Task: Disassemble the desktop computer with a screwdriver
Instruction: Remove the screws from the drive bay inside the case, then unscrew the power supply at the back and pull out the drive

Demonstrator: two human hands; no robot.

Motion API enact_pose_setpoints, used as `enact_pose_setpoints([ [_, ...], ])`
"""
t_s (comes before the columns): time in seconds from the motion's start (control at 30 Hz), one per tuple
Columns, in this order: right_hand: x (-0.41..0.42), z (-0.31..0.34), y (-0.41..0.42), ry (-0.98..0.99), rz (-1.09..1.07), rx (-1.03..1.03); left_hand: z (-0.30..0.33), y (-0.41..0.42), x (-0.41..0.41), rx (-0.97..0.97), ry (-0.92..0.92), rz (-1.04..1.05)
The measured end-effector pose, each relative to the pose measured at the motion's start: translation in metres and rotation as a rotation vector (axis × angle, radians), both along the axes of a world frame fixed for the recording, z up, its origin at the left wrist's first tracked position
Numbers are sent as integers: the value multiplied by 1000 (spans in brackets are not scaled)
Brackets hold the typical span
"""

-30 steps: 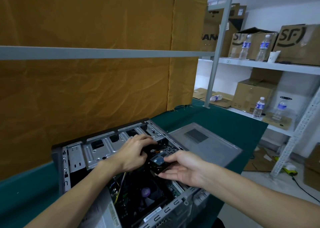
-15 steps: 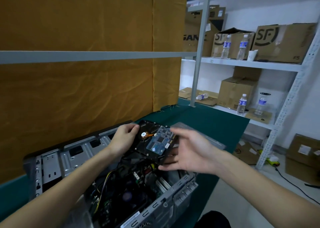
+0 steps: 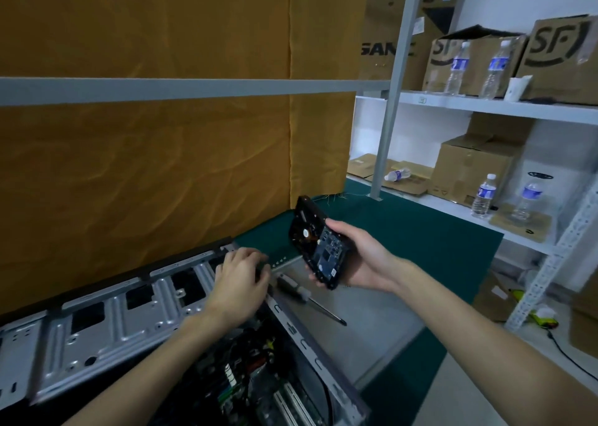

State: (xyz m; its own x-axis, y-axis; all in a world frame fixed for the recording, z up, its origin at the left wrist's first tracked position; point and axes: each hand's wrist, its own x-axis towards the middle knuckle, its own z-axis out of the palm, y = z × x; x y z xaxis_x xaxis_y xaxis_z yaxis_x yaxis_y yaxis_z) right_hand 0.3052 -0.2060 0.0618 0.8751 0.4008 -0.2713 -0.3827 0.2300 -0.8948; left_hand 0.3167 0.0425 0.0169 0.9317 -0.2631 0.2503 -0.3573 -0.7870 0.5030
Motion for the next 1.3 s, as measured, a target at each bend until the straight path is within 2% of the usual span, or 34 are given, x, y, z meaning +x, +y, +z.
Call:
enact_pose_setpoints([
  [0.1,31,-30,-8,-132,-256,-529,-10,3,0,63,-64,-14],
  [0.2,51,-73,-22,-251,-388,-1023,-10,4,-1,80,-90,-12],
  [0.33,71,-113,-43,-269,-252,-1532,-12,4,0,80,-111,-8],
  [0.6,106,-131,-69,-385,-152,-1669,-14,3,0,100,-149,16],
  [0.83,129,-127,-92,-253,-210,-1624,-15,2,1,97,-169,8],
  [1.0,133,-132,-95,-267,-213,-1603,-16,2,1,95,-174,9],
  [1.13,131,-130,-88,-268,-166,-1751,-16,2,0,108,-168,11],
  [1.2,123,-127,-73,-344,-187,-1885,-16,2,-1,110,-163,12],
  [1.23,118,-126,-61,-450,-209,-1906,-15,2,-1,106,-162,16],
  [1.3,105,-127,-28,-686,-175,-1774,-14,1,-2,97,-158,20],
])
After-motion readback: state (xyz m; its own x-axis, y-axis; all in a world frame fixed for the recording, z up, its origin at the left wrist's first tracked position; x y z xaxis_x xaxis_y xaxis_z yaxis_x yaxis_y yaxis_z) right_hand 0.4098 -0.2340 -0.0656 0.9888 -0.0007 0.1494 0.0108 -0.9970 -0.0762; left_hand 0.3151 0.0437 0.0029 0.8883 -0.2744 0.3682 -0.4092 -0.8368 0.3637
